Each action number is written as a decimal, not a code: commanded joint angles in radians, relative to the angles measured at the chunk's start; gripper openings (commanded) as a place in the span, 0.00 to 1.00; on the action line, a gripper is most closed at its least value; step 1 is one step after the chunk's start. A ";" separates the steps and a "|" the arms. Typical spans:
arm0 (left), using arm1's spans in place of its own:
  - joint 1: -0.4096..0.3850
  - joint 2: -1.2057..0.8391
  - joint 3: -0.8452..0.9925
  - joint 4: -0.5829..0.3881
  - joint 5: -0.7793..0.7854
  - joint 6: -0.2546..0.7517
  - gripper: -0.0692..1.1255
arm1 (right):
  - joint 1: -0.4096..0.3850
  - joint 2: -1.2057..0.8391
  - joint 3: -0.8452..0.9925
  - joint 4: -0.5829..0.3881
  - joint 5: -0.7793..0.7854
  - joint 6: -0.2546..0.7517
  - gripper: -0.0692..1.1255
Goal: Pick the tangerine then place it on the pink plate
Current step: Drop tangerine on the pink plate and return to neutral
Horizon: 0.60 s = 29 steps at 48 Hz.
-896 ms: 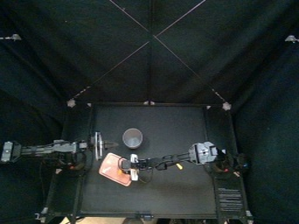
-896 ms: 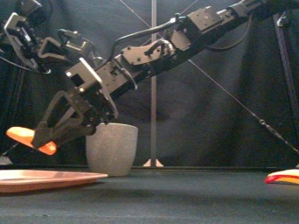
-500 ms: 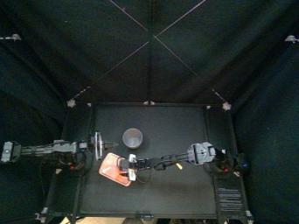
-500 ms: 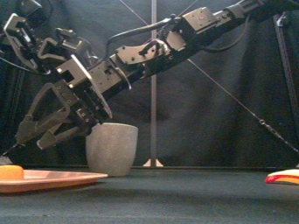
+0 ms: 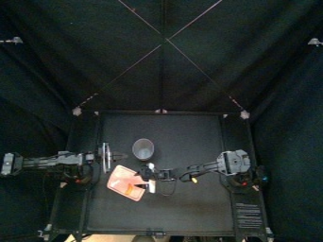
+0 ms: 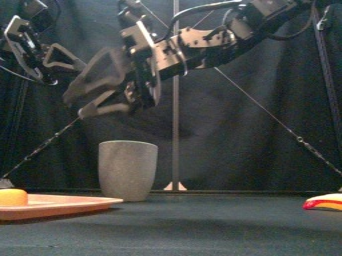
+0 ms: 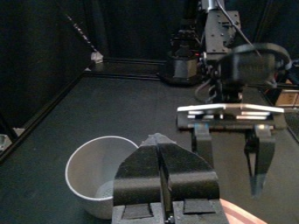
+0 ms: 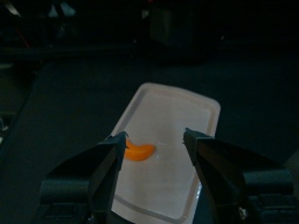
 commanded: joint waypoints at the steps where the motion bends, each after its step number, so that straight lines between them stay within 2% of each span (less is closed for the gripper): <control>1: 0.003 0.002 -0.012 0.003 -0.005 0.002 0.11 | -0.005 -0.130 0.100 0.002 -0.083 0.002 0.81; 15: 0.006 -0.002 -0.012 0.002 -0.009 0.002 0.11 | -0.012 -0.319 0.354 0.054 -0.207 0.002 0.81; 29: 0.008 -0.003 -0.012 0.002 -0.009 0.002 0.11 | -0.061 -0.485 0.545 0.048 -0.330 -0.005 0.81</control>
